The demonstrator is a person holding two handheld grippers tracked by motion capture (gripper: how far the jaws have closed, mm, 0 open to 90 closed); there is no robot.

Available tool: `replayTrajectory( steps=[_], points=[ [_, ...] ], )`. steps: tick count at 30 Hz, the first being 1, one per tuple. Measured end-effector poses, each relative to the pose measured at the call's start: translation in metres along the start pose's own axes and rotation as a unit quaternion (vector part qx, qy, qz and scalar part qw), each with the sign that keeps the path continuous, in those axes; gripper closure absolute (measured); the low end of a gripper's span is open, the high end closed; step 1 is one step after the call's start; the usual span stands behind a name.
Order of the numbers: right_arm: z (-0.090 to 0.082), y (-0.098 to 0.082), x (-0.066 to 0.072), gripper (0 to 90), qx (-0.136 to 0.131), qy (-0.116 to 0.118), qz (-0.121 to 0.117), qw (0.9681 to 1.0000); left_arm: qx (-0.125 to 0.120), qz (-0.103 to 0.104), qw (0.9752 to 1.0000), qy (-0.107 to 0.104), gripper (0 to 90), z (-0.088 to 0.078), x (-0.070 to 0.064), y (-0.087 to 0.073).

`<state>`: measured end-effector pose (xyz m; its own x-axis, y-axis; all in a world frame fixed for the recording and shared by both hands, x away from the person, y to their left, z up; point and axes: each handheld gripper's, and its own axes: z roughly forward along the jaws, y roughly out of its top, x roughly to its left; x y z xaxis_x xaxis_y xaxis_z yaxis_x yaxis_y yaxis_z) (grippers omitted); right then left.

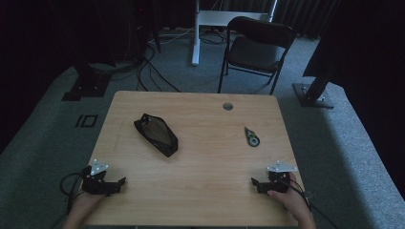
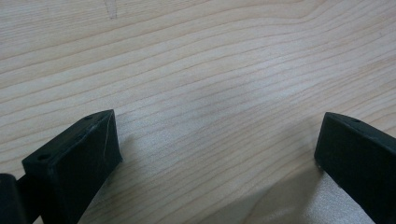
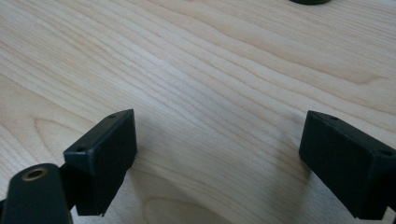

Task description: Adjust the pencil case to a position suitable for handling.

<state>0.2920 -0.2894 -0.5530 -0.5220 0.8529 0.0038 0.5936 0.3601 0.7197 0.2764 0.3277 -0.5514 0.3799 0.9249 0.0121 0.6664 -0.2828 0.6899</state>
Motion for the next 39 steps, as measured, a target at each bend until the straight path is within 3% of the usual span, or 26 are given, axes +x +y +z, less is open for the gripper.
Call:
replayTrajectory(
  steps=[25,38,39],
  points=[
    [0.012,0.027,0.025,10.5,-0.016,0.031,-0.032,0.9989,0.000,0.000,1.0000,0.000,0.1,0.000,0.000,0.000],
    [0.025,0.044,0.047,10.5,-0.021,0.057,-0.050,0.9969,0.000,0.000,1.0000,0.000,0.1,0.000,0.000,0.000],
    [0.029,0.049,0.054,10.5,-0.025,0.068,-0.053,0.9960,0.000,0.000,1.0000,0.000,0.1,0.000,0.000,0.000]
  ],
)
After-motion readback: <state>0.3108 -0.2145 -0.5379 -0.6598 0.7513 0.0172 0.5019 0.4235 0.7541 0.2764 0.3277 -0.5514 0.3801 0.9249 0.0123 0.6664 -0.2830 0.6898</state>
